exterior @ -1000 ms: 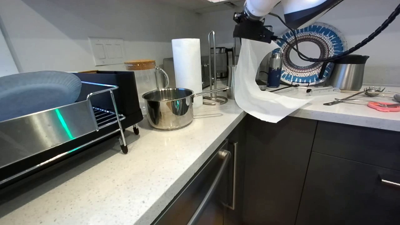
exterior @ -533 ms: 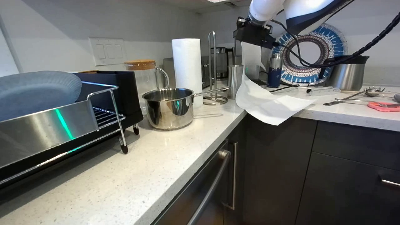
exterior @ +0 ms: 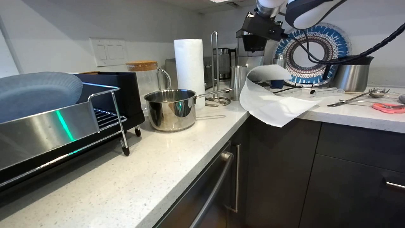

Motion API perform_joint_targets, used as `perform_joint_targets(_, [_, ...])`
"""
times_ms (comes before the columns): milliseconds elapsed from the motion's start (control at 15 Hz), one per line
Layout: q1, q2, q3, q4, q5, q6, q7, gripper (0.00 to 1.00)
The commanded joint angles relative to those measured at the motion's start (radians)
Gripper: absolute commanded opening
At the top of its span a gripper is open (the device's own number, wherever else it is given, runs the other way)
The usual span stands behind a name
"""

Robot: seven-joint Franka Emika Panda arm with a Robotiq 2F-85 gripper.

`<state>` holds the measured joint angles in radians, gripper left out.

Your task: Move the paper towel to the left

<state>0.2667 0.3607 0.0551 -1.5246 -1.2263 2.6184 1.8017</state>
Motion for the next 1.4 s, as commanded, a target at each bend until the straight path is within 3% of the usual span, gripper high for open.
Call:
perform_joint_targets(0, [-0.020,-0.082,0.047,-0.060,0.175,-0.056,-0.139,1.00])
perform_joint_targets(267, [-0.038,-0.133,0.106,-0.074,0.454,-0.141,-0.339,1.00])
perform_joint_targets(467, [-0.019,-0.162,0.104,-0.060,0.660,-0.266,-0.478,1.00])
perform_joint_targets(867, [-0.017,-0.230,0.097,-0.030,0.856,-0.570,-0.677,1.00])
perform_joint_targets(1333, [-0.106,-0.367,0.079,-0.083,1.228,-0.710,-1.192,1.00])
